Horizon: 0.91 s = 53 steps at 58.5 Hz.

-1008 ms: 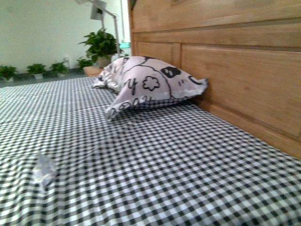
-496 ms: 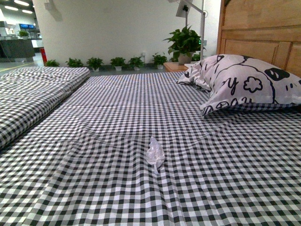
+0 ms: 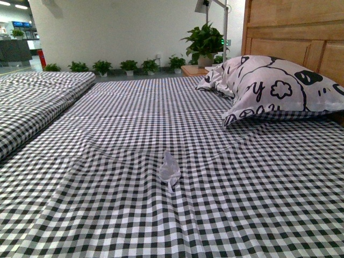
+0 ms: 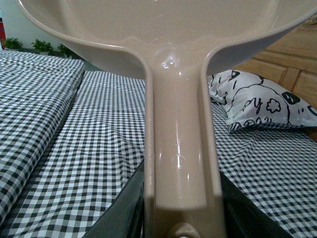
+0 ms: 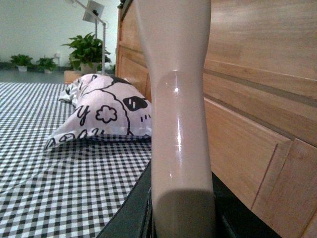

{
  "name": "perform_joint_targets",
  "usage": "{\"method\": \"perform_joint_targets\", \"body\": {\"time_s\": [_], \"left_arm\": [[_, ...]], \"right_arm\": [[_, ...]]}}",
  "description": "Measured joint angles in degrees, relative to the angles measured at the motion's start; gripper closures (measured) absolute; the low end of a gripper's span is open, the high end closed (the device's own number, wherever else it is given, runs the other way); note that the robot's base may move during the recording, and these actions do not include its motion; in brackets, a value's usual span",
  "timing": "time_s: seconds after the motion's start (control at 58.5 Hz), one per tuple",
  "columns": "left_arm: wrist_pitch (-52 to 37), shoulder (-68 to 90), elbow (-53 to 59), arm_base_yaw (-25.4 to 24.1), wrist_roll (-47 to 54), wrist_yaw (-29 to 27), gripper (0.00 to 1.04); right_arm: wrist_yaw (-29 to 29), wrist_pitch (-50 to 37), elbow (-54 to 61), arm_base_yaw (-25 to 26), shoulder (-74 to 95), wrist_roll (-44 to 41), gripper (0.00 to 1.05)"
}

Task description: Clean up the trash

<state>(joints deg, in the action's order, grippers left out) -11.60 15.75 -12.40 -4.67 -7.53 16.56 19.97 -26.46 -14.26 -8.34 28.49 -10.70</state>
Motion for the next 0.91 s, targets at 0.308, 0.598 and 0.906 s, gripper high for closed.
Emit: {"method": "perform_joint_targets", "body": {"time_s": [0.308, 0.598, 0.906], "left_arm": [[18.5, 10.3, -9.2, -4.3, 8.5, 6.7, 0.78], [14.5, 36.2, -18.8, -5.4, 24.9, 11.6, 0.78], [14.3, 54.9, -25.6, -1.6, 39.0, 11.5, 0.78]], "right_arm": [[-0.1, 0.0, 0.0, 0.0, 0.0, 0.0, 0.85], [0.0, 0.0, 0.0, 0.0, 0.0, 0.0, 0.85], [0.0, 0.0, 0.0, 0.0, 0.0, 0.0, 0.85]]}}
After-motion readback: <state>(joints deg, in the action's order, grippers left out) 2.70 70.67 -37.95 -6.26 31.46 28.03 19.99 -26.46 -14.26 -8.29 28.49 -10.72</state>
